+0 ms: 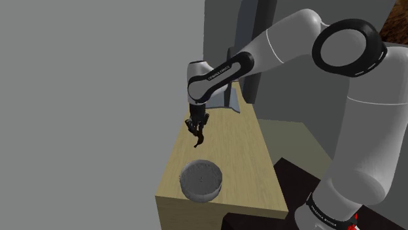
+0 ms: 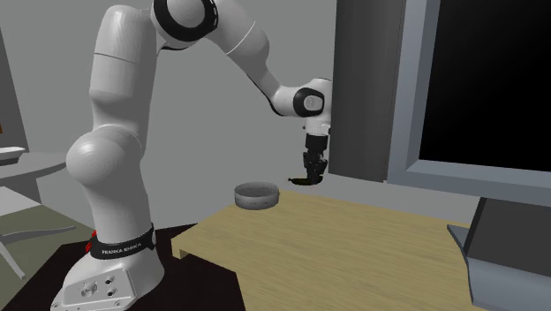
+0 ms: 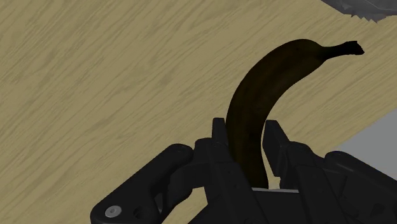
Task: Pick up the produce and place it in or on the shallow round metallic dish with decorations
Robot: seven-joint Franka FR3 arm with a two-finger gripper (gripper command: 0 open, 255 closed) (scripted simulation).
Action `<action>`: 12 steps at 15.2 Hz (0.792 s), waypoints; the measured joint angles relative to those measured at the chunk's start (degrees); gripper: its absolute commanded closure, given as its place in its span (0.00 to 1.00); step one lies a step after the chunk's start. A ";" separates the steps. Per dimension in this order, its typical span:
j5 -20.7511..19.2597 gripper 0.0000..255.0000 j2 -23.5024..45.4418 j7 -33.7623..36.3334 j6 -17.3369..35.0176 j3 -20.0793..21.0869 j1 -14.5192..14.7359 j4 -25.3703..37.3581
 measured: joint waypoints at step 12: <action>2.45 1.00 -11.42 4.54 -1.87 2.98 2.84 -9.22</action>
